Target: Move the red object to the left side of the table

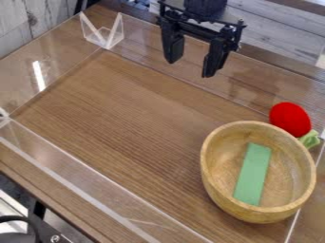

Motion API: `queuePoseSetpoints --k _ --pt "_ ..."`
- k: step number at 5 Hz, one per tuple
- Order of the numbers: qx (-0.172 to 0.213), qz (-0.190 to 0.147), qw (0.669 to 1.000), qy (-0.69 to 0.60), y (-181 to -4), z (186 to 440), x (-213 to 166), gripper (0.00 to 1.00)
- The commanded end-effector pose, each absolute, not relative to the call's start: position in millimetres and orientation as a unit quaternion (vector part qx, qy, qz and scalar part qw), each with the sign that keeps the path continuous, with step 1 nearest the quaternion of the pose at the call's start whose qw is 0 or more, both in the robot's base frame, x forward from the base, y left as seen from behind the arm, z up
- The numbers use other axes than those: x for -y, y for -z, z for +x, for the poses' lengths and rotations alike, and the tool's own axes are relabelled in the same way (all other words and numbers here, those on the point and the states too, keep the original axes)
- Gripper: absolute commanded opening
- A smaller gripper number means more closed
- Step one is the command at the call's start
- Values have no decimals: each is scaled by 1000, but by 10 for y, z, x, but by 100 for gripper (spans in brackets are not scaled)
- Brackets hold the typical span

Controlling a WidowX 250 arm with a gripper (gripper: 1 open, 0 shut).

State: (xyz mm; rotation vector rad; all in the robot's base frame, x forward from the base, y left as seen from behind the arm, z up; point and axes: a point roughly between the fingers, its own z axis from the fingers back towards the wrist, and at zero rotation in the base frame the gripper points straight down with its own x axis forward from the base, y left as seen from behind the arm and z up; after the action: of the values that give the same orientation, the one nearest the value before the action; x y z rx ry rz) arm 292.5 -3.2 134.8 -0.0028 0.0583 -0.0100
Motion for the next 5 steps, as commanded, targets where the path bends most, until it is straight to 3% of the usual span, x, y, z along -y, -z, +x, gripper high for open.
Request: queuePoseSetpoints --k 1,3,4,5 --pt "-46 -7 999 -16 -1277 2910 89 100" --pt "-30 -23 995 -88 -1220 3153 906 100" --pt "-21 -36 991 -127 -1112 3279 1364 100" --pt "-15 -48 987 -151 -953 3404 1558 100"
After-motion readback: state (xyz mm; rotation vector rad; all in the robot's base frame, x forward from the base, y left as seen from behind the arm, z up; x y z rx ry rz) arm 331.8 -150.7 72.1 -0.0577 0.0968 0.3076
